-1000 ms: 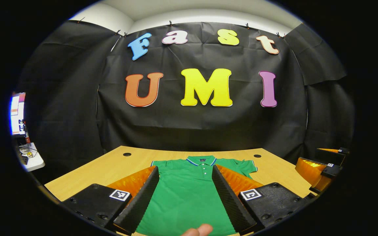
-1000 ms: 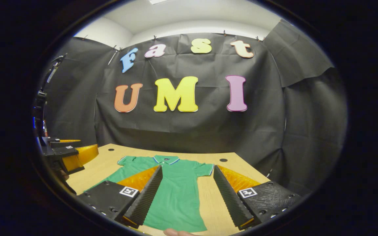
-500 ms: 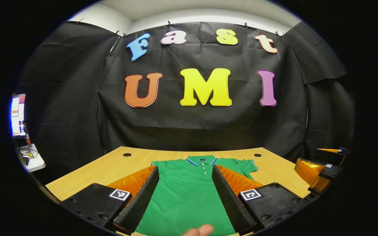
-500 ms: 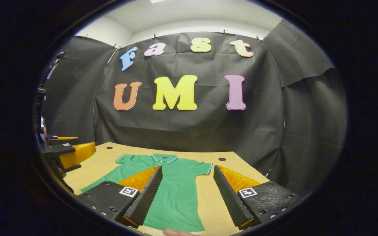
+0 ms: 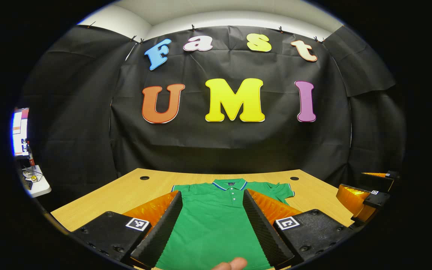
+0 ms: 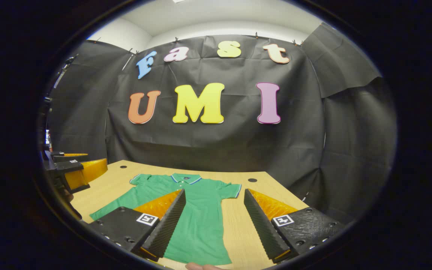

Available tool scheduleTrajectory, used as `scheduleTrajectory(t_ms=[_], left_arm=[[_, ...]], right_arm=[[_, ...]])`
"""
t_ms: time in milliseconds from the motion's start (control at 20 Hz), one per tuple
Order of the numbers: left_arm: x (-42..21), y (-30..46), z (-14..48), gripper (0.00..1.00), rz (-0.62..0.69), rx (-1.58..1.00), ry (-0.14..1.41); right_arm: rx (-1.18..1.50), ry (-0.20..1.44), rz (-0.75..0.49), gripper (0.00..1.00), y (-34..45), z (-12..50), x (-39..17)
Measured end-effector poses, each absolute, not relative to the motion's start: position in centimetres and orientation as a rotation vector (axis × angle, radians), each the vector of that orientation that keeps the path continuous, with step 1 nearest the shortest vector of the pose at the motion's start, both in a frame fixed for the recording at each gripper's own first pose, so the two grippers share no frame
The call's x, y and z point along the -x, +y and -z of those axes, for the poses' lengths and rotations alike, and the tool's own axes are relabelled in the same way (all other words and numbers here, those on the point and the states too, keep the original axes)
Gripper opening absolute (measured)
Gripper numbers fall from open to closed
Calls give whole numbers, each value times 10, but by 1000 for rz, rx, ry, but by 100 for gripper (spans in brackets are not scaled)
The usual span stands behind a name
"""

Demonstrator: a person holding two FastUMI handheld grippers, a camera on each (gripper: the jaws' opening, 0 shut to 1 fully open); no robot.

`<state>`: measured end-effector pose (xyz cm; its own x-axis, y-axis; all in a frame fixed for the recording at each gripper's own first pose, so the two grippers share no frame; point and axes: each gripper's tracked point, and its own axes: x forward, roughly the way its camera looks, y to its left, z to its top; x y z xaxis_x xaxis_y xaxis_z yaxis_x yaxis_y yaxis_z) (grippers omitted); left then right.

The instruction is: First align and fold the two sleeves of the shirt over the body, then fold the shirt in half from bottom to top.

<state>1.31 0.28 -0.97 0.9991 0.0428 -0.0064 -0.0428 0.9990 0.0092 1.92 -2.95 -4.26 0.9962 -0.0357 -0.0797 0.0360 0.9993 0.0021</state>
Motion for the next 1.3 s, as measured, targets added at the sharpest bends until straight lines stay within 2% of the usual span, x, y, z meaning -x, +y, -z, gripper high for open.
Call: scheduleTrajectory(t_ms=[400,650,900,1300], left_arm=[[-22,8,19,100,-51,-7,31],[-28,13,26,100,-61,9,45],[-35,23,27,100,-70,39,46],[-54,42,49,100,-105,59,107]], right_arm=[[50,54,64,95,-33,35,-36],[60,89,98,96,-47,32,-71],[65,168,128,95,-67,50,-168],[16,388,240,95,-117,149,-332]])
